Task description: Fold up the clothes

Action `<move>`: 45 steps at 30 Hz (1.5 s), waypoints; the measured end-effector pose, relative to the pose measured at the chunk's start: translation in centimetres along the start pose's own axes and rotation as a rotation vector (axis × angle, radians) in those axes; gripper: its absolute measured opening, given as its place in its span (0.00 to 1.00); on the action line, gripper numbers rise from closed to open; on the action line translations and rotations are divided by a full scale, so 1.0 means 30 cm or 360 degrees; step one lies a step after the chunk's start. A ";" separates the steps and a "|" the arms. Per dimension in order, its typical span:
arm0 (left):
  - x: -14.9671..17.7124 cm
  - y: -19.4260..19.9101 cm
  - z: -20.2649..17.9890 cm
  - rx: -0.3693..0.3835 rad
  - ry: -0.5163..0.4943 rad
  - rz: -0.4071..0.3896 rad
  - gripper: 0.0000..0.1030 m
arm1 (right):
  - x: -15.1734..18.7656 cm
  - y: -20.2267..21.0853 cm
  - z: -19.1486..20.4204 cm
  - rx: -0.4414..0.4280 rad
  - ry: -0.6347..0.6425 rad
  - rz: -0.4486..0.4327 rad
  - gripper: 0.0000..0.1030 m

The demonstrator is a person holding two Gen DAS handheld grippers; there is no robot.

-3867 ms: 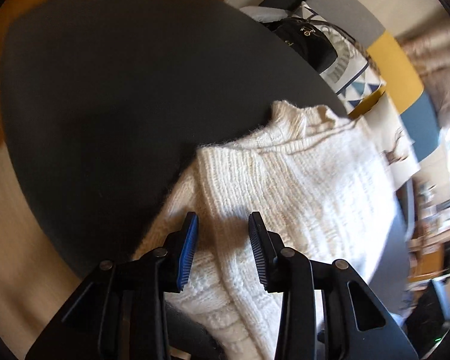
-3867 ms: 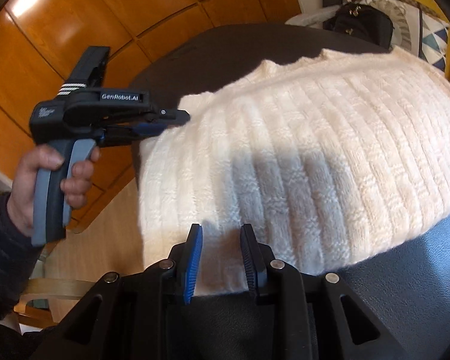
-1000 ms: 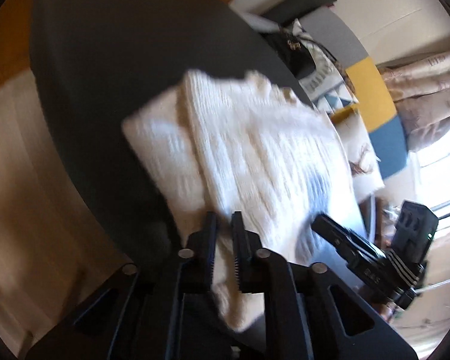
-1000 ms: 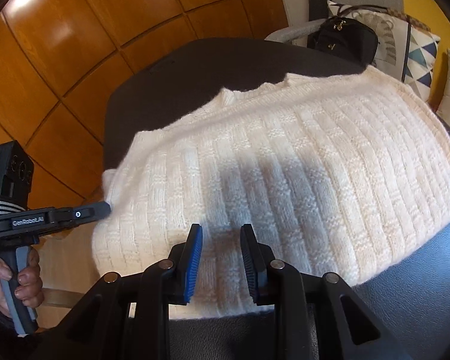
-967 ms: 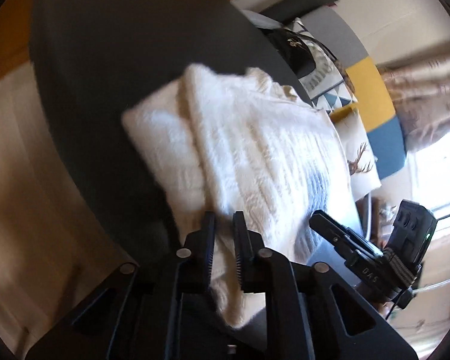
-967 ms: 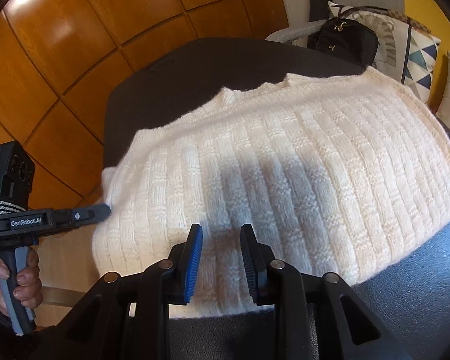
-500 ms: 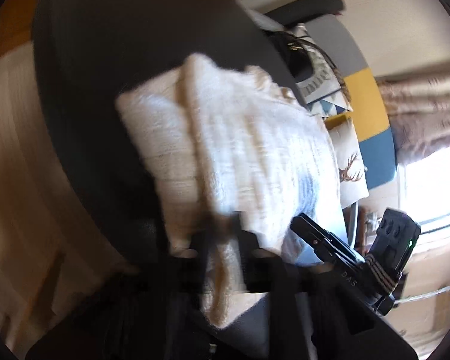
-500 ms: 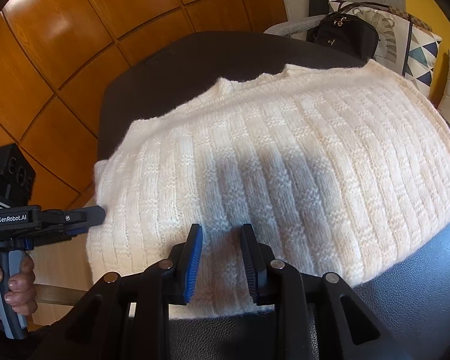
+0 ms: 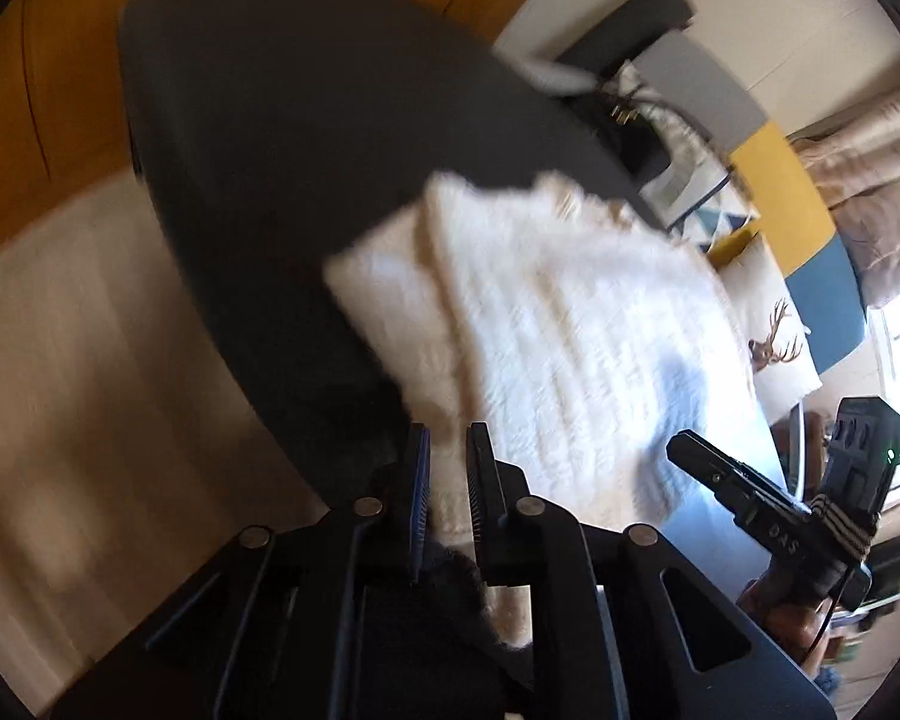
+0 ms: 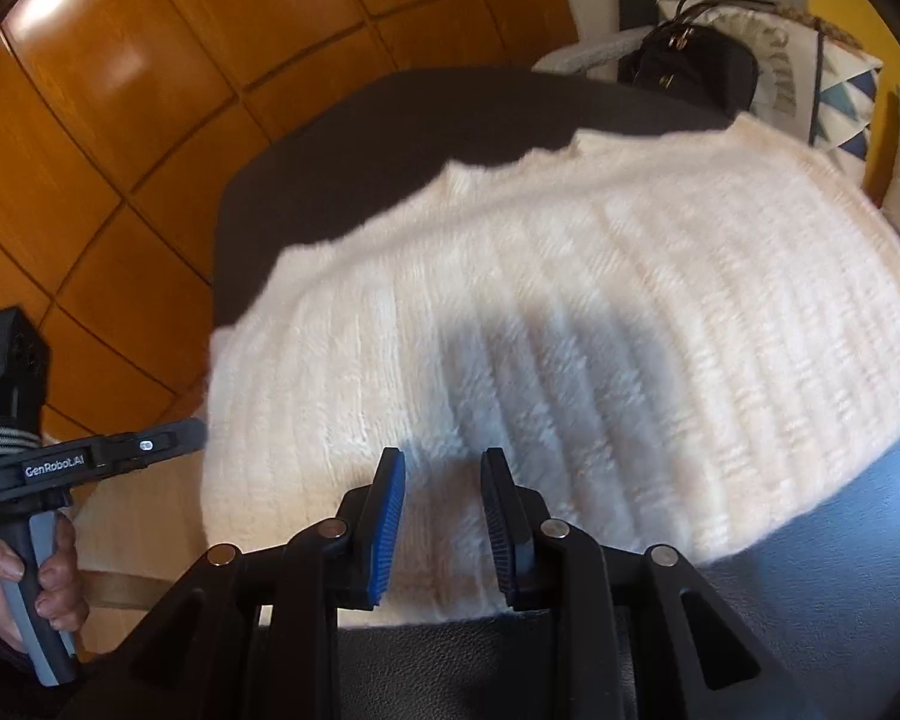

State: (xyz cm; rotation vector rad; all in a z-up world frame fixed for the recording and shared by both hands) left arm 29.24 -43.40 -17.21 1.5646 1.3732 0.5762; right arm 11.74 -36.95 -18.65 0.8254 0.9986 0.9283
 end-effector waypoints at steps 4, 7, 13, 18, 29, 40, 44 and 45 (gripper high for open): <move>-0.028 0.018 -0.102 -0.0009 -0.0198 -0.0121 0.15 | -0.034 0.022 -0.042 0.0065 -0.0020 -0.0043 0.25; -0.047 -0.081 -0.131 -0.0136 -0.0271 -0.0048 0.15 | -0.044 -0.019 -0.085 0.0107 -0.0047 0.0004 0.25; -0.076 -0.090 -0.111 -0.0160 -0.0228 -0.0036 0.15 | -0.071 0.014 -0.111 0.0047 -0.0029 0.0012 0.25; -0.167 -0.071 -0.182 -0.0147 -0.0294 -0.0156 0.21 | -0.202 0.152 -0.297 0.0263 -0.0109 -0.0169 0.25; -0.205 -0.177 -0.179 -0.0285 -0.0277 -0.0082 0.22 | -0.336 0.112 -0.675 0.0296 -0.0337 0.0005 0.26; -0.224 -0.230 -0.206 -0.0410 -0.0325 -0.0102 0.24 | -0.517 0.021 -0.765 0.0447 -0.0270 0.0058 0.26; -0.223 -0.220 -0.214 -0.0451 -0.0303 -0.0122 0.26 | -0.518 0.019 -0.755 0.0454 -0.0274 0.0001 0.27; -0.225 -0.218 -0.225 -0.0466 -0.0311 -0.0132 0.26 | -0.513 0.032 -0.751 0.0451 -0.0297 -0.0020 0.27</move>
Point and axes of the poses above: each gripper's, at about its wrist camera, not at the fingertips, and y roughly against the way its jaws point, z to its left, x to its underside, the point moved 9 cm from there along -y, roughly the way its jaws point, and after that the axes turned 13 degrees about z, right-handed, at the moved point
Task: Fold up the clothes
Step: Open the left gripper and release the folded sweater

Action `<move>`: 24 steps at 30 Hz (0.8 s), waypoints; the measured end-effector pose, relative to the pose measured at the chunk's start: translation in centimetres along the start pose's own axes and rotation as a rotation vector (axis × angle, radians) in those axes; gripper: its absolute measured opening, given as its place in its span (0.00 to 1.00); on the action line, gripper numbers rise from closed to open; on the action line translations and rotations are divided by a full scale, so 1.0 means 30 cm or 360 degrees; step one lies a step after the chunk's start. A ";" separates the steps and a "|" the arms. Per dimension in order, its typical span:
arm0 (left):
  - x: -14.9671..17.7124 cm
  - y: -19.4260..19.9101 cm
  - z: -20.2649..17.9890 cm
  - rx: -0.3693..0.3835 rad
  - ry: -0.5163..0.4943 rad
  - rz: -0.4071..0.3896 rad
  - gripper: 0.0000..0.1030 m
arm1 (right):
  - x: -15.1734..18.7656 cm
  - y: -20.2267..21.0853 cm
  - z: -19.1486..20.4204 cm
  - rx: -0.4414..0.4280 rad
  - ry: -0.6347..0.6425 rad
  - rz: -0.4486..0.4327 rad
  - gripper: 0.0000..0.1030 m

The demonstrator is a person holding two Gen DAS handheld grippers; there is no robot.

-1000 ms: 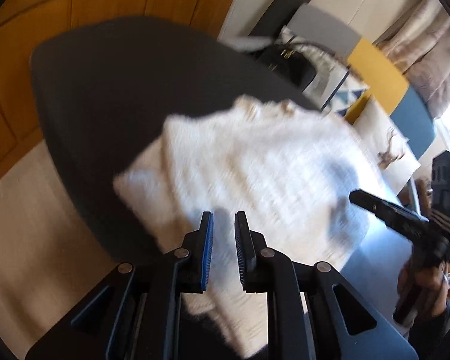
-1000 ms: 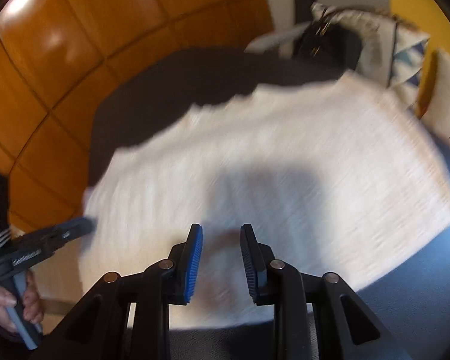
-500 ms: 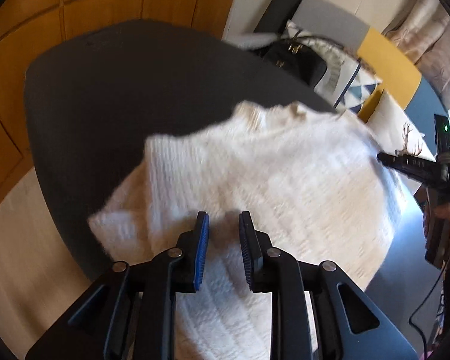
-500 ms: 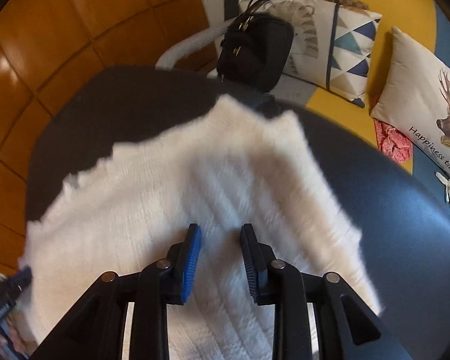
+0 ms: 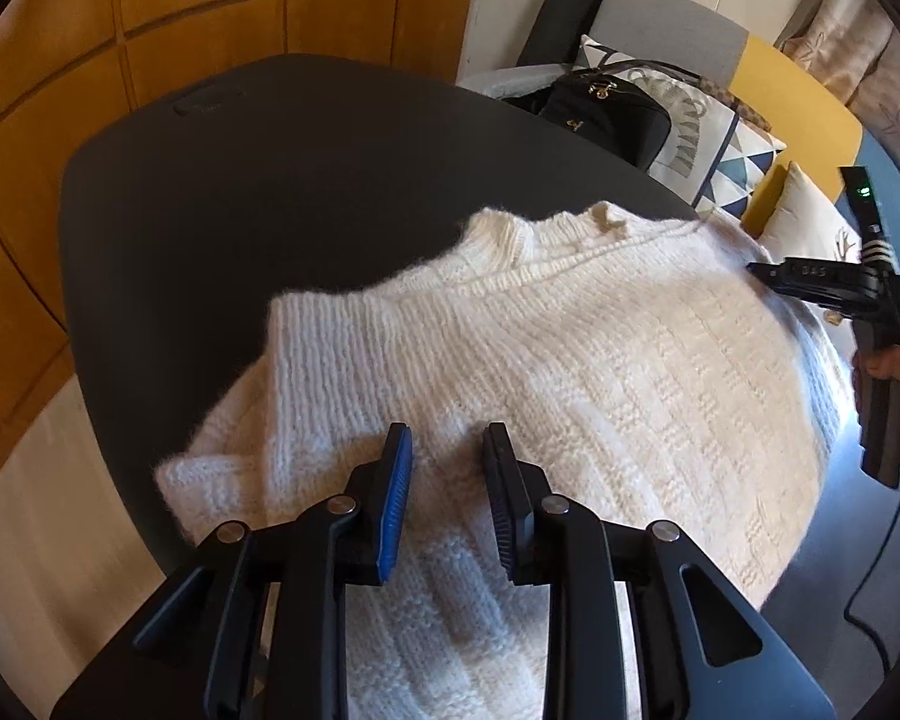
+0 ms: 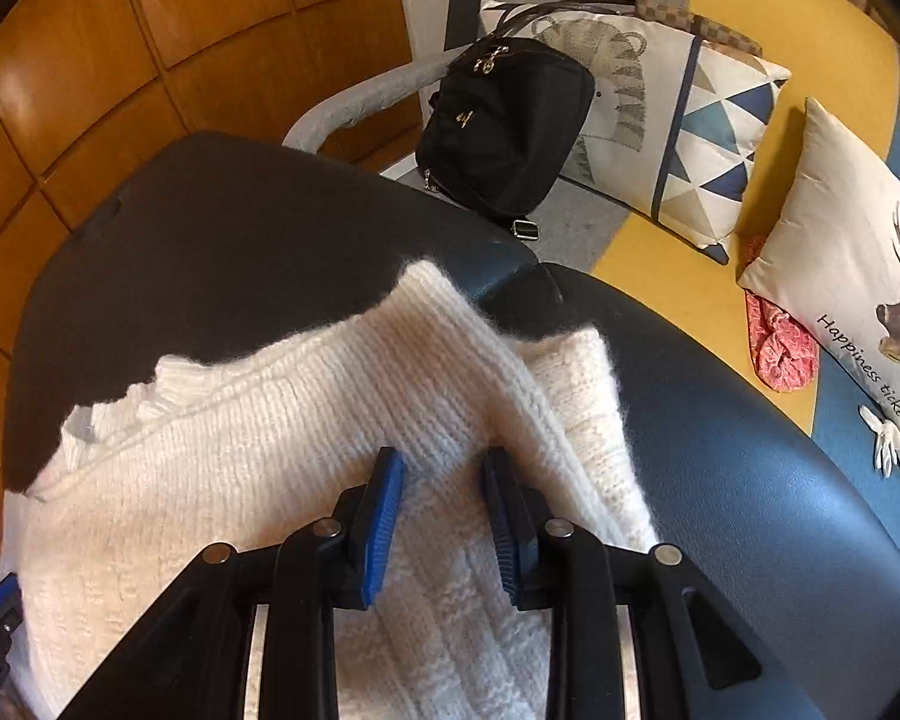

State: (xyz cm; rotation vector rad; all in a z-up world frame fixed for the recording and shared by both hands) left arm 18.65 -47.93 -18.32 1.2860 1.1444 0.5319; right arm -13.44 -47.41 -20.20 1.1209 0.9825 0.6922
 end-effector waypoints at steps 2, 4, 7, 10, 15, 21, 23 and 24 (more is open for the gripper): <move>-0.010 0.009 -0.019 -0.0033 -0.0015 -0.0021 0.29 | 0.022 0.035 0.012 -0.0007 -0.0042 -0.0071 0.27; -0.022 0.021 -0.044 -0.0041 -0.0011 -0.0045 0.33 | 0.058 0.086 0.051 -0.0029 -0.0058 -0.0169 0.27; -0.035 0.044 -0.083 -0.0091 -0.0016 -0.0090 0.36 | 0.139 0.156 0.134 -0.0069 -0.0071 -0.0302 0.29; -0.036 0.093 -0.123 -0.0080 -0.0010 -0.0150 0.36 | 0.242 0.228 0.234 -0.0098 -0.0041 -0.0407 0.37; -0.014 0.225 -0.145 -0.0059 0.0023 -0.0296 0.62 | 0.382 0.330 0.336 -0.0116 0.0017 -0.0527 0.41; 0.022 0.353 -0.148 -0.0096 0.0033 -0.0430 0.74 | 0.483 0.392 0.394 -0.0132 0.0063 -0.0524 0.41; 0.030 0.376 -0.154 -0.0116 0.0021 -0.0452 0.75 | 0.507 0.403 0.407 -0.0126 0.0074 -0.0533 0.41; 0.033 0.388 -0.157 -0.0126 0.0015 -0.0464 0.75 | 0.516 0.407 0.412 -0.0130 0.0073 -0.0534 0.41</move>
Point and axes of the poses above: each gripper's, at about its wrist camera, not at the fingertips, and y roughly against the way its jaws point, z to its left, x to its underside, the point moved 9 cm from there along -y, roughly the way its jaws point, and after that the axes turned 13 degrees about z, right-handed, at the moved point
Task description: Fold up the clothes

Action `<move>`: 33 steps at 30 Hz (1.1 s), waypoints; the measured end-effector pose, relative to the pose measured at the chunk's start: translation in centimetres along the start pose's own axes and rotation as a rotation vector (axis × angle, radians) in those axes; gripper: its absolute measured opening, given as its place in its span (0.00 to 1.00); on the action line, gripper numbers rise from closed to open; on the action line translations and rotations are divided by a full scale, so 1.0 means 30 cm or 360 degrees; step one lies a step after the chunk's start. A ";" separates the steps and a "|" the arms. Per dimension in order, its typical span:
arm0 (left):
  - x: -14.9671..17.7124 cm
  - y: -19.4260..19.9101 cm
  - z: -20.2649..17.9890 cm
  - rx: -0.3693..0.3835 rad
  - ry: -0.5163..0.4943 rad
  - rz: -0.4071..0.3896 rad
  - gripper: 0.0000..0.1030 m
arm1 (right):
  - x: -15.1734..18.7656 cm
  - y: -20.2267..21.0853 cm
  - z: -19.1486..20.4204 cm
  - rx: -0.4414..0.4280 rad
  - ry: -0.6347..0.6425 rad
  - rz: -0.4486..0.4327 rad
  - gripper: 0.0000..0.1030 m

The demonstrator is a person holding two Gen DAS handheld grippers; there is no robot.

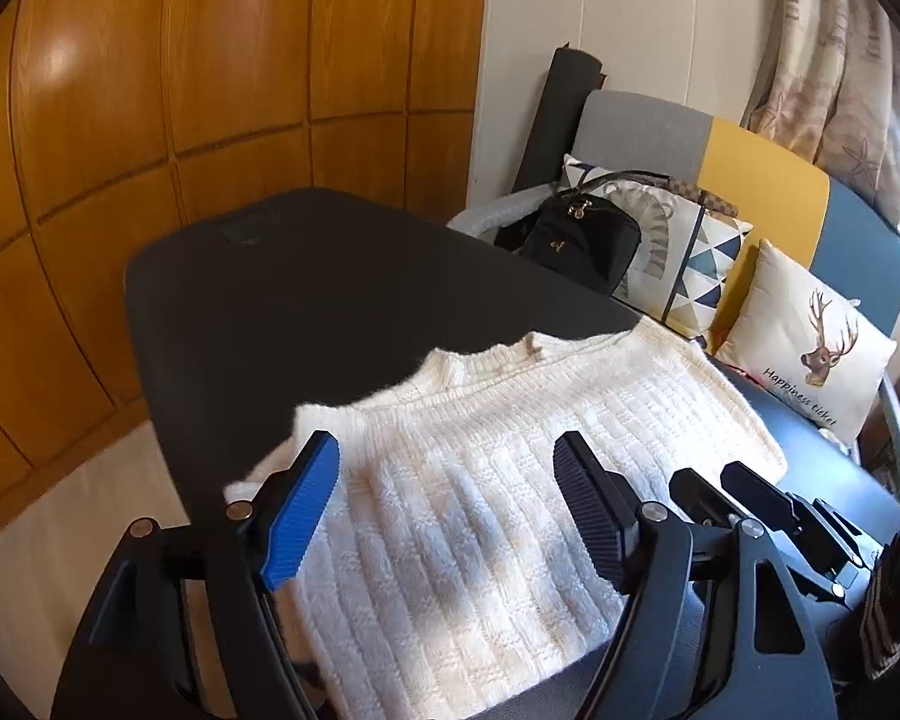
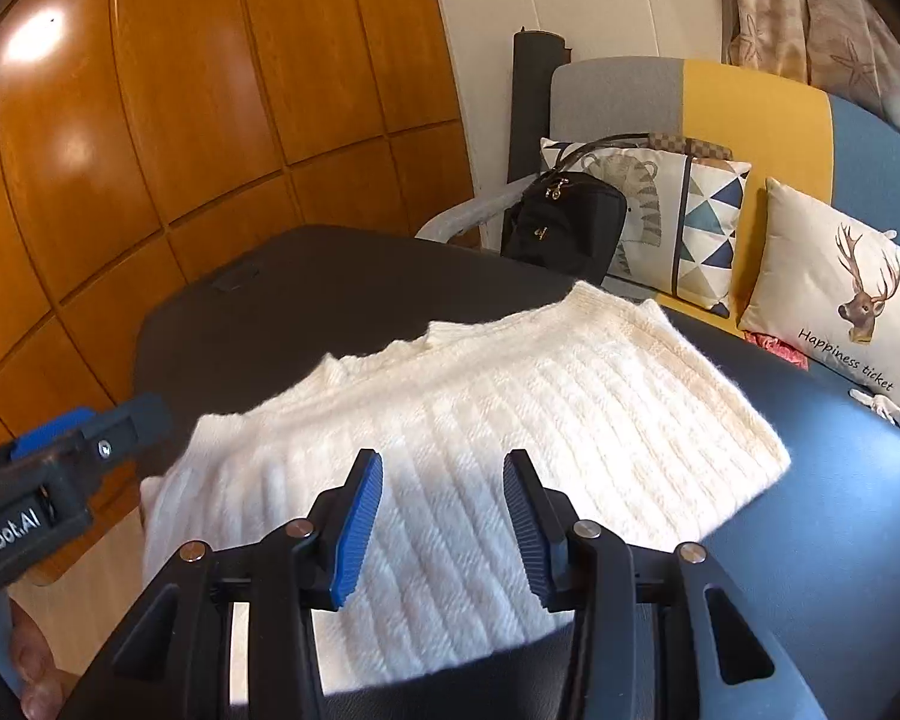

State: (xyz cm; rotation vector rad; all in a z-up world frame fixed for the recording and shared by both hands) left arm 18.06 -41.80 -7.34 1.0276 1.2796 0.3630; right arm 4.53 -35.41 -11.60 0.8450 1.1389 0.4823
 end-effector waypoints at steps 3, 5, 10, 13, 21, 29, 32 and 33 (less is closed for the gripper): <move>0.001 0.016 0.010 -0.0127 0.0019 -0.0006 0.75 | 0.015 0.015 0.016 -0.0006 0.0005 -0.0004 0.41; 0.005 0.016 0.009 -0.0223 -0.0001 0.0018 0.75 | 0.022 0.019 0.022 -0.0006 0.0016 -0.0005 0.41; 0.019 0.001 -0.003 -0.0110 0.0008 0.0077 0.75 | 0.033 0.019 0.036 0.0006 0.0042 0.0010 0.41; 0.021 -0.007 -0.009 -0.0031 0.0029 0.0108 0.75 | 0.040 0.014 0.045 0.0021 0.0075 0.0025 0.41; 0.015 -0.009 -0.013 -0.0024 0.0035 0.0093 0.75 | 0.050 -0.008 0.063 0.0055 0.0153 0.0067 0.41; 0.028 -0.032 -0.016 -0.0024 0.0025 0.0127 0.75 | 0.058 -0.028 0.066 0.0047 0.0165 0.0100 0.41; 0.031 -0.033 -0.018 -0.0033 0.0018 0.0121 0.75 | 0.061 -0.029 0.060 0.0049 0.0165 0.0105 0.41; 0.031 -0.031 -0.020 -0.0037 0.0012 0.0117 0.75 | 0.061 -0.030 0.058 0.0053 0.0169 0.0107 0.41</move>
Point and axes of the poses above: each gripper's, at about its wrist camera, not at the fingertips, and y roughly against the way its jaws point, z to its left, x to its underside, the point moved 9 cm from there along -y, roughly the way its jaws point, and after that the axes turned 13 degrees about z, right-handed, at the moved point
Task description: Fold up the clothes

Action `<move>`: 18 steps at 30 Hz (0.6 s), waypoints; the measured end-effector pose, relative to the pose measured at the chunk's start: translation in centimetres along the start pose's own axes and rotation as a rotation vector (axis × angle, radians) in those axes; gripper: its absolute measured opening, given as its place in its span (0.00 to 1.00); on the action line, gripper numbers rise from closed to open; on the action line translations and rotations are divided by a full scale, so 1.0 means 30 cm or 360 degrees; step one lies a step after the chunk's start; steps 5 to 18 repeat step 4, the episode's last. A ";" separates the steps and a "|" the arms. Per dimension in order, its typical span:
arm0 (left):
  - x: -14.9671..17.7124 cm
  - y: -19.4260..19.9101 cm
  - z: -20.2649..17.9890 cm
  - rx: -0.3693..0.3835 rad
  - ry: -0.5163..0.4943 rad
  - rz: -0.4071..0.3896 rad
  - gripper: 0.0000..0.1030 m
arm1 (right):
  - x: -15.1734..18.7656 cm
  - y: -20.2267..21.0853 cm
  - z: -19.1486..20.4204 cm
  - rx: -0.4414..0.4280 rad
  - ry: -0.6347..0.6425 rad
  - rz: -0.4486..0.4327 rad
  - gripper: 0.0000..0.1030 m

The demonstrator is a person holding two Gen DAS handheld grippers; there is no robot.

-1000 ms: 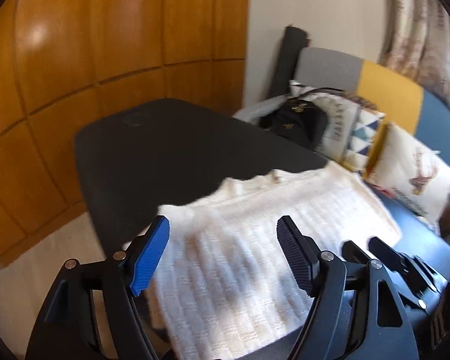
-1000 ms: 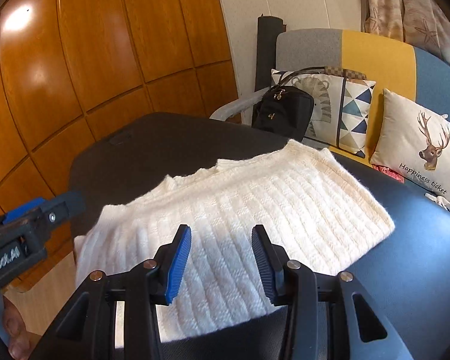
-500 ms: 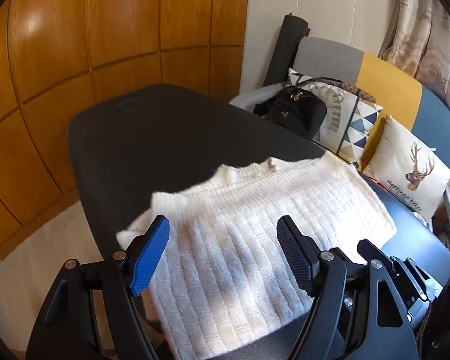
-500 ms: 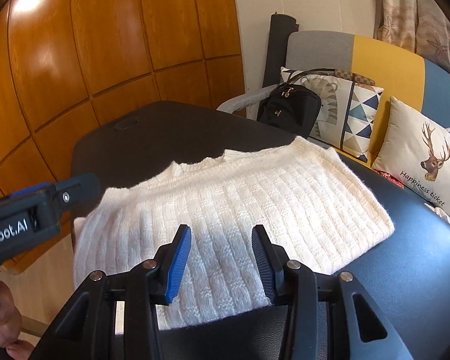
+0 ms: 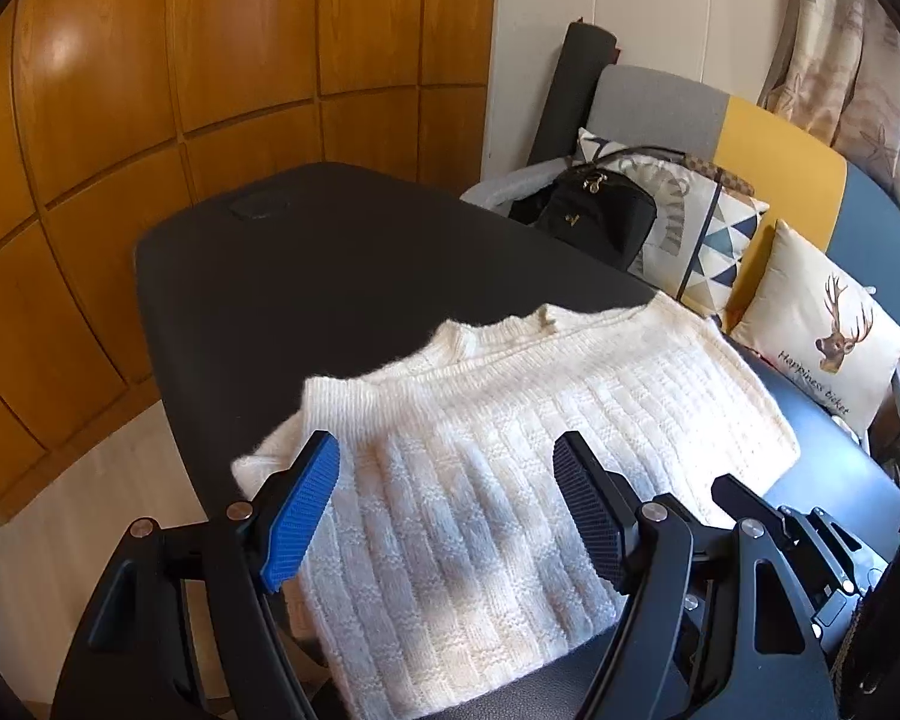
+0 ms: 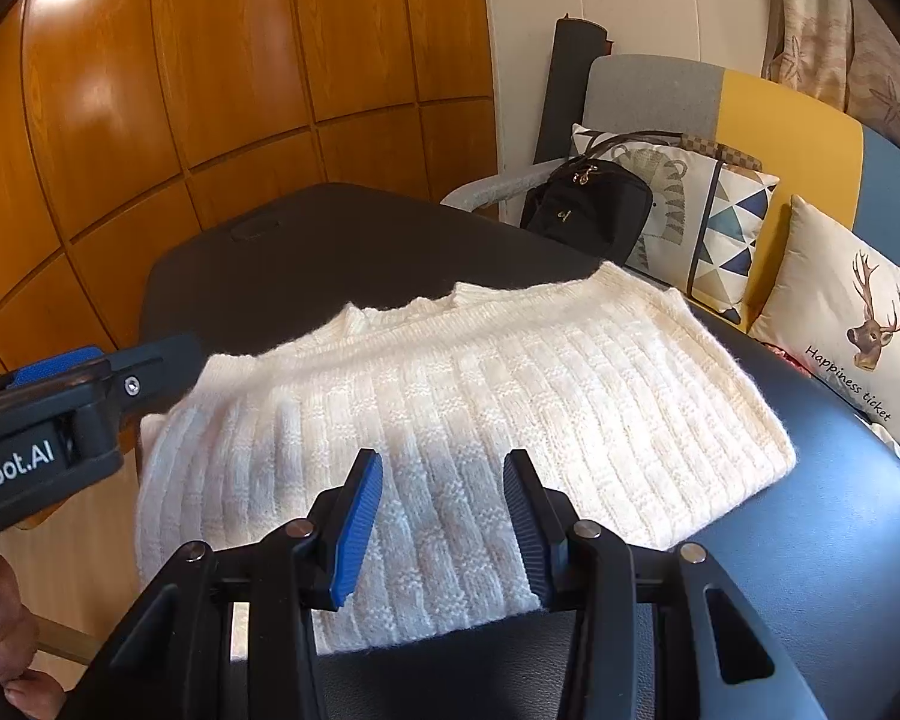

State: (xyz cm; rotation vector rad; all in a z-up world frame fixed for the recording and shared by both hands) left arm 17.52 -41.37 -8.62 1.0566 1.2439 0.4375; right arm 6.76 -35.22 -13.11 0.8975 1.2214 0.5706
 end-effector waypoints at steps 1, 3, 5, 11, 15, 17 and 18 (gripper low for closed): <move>0.000 0.001 -0.001 -0.0004 -0.0006 -0.0003 0.75 | 0.000 0.000 -0.003 0.0000 -0.0001 0.0002 0.41; -0.001 0.004 -0.004 -0.0012 -0.0017 -0.0010 0.75 | -0.001 0.000 -0.006 -0.0003 -0.0004 0.0002 0.41; -0.001 0.006 -0.005 -0.0017 -0.0022 -0.0013 0.75 | -0.001 0.000 -0.007 0.0001 -0.0004 0.0001 0.41; -0.001 0.006 -0.005 -0.0017 -0.0022 -0.0013 0.75 | -0.001 0.000 -0.007 0.0001 -0.0004 0.0001 0.41; -0.001 0.006 -0.005 -0.0017 -0.0022 -0.0013 0.75 | -0.001 0.000 -0.007 0.0001 -0.0004 0.0001 0.41; -0.001 0.006 -0.005 -0.0017 -0.0022 -0.0013 0.75 | -0.001 0.000 -0.007 0.0001 -0.0004 0.0001 0.41; -0.001 0.006 -0.005 -0.0017 -0.0022 -0.0013 0.75 | -0.001 0.000 -0.007 0.0001 -0.0004 0.0001 0.41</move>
Point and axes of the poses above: each gripper's, at about its wrist camera, not at the fingertips, and y roughly against the way its jaws point, z to its left, x to its underside, the point moved 9 cm from there along -y, roughly the way its jaws point, and after that the axes turned 13 degrees about z, right-handed, at the moved point
